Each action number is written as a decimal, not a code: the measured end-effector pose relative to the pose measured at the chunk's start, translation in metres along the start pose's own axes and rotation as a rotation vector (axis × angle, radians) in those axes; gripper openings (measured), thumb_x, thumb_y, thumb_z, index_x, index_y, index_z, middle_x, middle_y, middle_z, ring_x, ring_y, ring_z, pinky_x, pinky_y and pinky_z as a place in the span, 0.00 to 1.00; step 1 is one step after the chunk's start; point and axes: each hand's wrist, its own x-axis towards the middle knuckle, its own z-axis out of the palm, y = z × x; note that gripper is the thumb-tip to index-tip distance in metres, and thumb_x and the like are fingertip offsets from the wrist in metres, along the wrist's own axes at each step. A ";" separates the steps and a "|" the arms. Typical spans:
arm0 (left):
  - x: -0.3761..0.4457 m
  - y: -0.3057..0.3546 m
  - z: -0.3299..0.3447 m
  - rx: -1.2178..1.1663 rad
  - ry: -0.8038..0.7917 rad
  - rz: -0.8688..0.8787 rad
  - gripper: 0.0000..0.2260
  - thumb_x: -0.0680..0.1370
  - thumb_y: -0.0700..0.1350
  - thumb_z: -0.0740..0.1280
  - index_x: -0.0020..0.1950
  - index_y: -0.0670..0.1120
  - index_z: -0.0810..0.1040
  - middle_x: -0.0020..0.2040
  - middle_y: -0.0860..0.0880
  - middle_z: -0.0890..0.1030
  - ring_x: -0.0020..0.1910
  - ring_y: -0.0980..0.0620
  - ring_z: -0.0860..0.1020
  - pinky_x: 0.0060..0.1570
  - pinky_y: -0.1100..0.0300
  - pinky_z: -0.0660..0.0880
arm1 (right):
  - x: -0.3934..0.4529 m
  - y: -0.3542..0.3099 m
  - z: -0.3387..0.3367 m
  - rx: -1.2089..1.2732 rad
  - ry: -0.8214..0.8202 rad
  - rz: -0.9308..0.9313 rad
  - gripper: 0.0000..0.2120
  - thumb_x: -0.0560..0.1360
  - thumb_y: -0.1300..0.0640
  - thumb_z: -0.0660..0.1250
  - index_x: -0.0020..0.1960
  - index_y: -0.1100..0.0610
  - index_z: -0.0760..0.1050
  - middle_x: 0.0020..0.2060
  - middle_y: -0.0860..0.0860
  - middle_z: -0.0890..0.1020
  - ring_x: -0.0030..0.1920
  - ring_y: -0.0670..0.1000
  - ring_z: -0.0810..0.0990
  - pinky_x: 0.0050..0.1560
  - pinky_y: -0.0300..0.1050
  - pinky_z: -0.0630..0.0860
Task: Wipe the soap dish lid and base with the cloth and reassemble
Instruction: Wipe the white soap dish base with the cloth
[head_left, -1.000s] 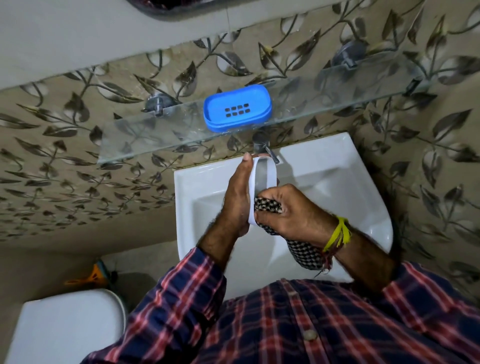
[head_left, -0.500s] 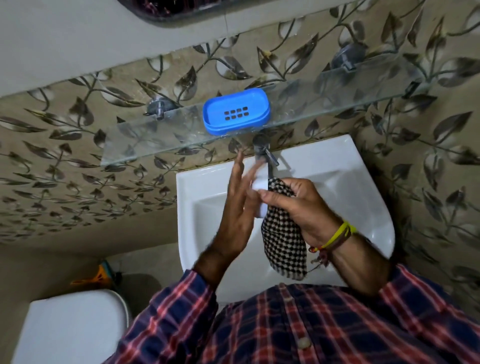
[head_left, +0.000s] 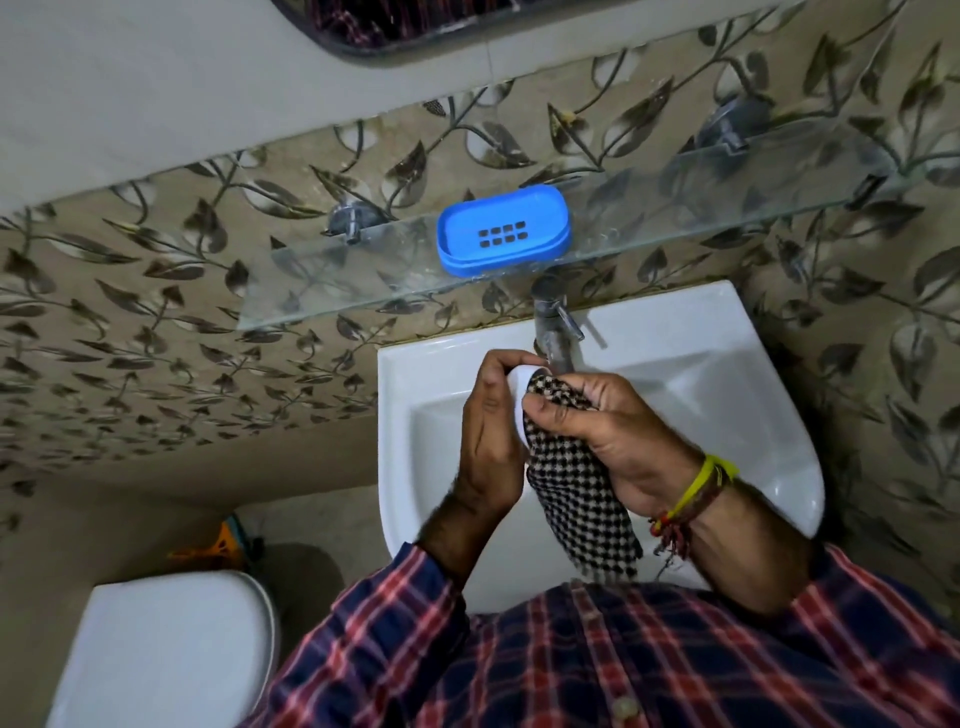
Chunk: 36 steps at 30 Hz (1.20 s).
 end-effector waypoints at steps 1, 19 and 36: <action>0.002 0.001 -0.001 -0.017 0.015 -0.010 0.27 0.84 0.57 0.49 0.53 0.35 0.74 0.47 0.38 0.80 0.46 0.46 0.80 0.50 0.55 0.77 | 0.000 -0.001 0.000 -0.027 -0.025 -0.027 0.07 0.72 0.59 0.70 0.41 0.64 0.78 0.34 0.52 0.81 0.33 0.49 0.79 0.36 0.42 0.78; 0.041 0.032 -0.002 -0.161 0.208 -0.527 0.26 0.74 0.70 0.61 0.40 0.49 0.84 0.42 0.44 0.85 0.44 0.46 0.83 0.47 0.53 0.75 | -0.016 0.027 0.003 -0.954 0.049 -0.481 0.06 0.72 0.60 0.74 0.40 0.58 0.77 0.37 0.46 0.74 0.39 0.51 0.77 0.41 0.54 0.76; 0.021 0.017 -0.012 -0.258 -0.048 -0.716 0.30 0.78 0.72 0.51 0.70 0.55 0.73 0.57 0.46 0.85 0.53 0.50 0.85 0.42 0.57 0.82 | -0.004 0.013 -0.007 -1.253 0.106 -0.593 0.09 0.76 0.53 0.71 0.43 0.59 0.77 0.39 0.50 0.77 0.40 0.53 0.77 0.38 0.51 0.75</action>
